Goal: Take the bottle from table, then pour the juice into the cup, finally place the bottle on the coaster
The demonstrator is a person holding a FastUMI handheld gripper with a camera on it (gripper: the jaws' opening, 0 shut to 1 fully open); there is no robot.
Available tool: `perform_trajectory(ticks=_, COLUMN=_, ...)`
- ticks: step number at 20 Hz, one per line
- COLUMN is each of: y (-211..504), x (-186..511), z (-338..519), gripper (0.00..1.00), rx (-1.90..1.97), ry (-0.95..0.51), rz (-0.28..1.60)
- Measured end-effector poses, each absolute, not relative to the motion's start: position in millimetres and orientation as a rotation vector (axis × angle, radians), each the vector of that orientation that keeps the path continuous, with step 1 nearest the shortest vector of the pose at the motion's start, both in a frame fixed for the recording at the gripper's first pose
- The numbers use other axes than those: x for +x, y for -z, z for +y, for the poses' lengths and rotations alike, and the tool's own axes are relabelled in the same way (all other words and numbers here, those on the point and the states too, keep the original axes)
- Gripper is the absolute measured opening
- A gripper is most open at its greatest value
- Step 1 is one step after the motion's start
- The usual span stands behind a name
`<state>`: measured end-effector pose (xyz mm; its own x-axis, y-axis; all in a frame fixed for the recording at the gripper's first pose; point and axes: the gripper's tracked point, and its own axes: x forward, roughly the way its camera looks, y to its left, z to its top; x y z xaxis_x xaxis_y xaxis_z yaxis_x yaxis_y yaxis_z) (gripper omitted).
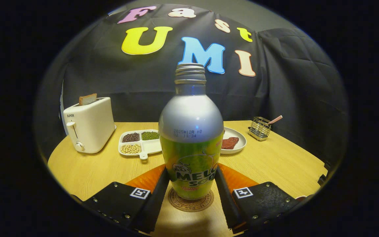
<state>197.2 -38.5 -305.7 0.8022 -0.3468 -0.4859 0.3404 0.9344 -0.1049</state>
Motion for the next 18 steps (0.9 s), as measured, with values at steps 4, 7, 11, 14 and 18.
perform_trajectory(ticks=4, y=317, x=195, z=-39, gripper=0.78, rx=0.019, ry=0.357, rz=0.506)
perform_trajectory(ticks=7, y=325, x=193, z=-37, gripper=0.80, rx=0.050, ry=0.339, rz=0.498)
perform_trajectory(ticks=11, y=330, x=188, z=-37, gripper=0.80, rx=0.038, ry=0.320, rz=0.500)
perform_trajectory(ticks=14, y=335, x=185, z=-36, gripper=0.80, rx=0.040, ry=0.310, rz=0.511)
perform_trajectory(ticks=18, y=335, x=182, z=-37, gripper=0.82, rx=0.048, ry=0.310, rz=0.512)
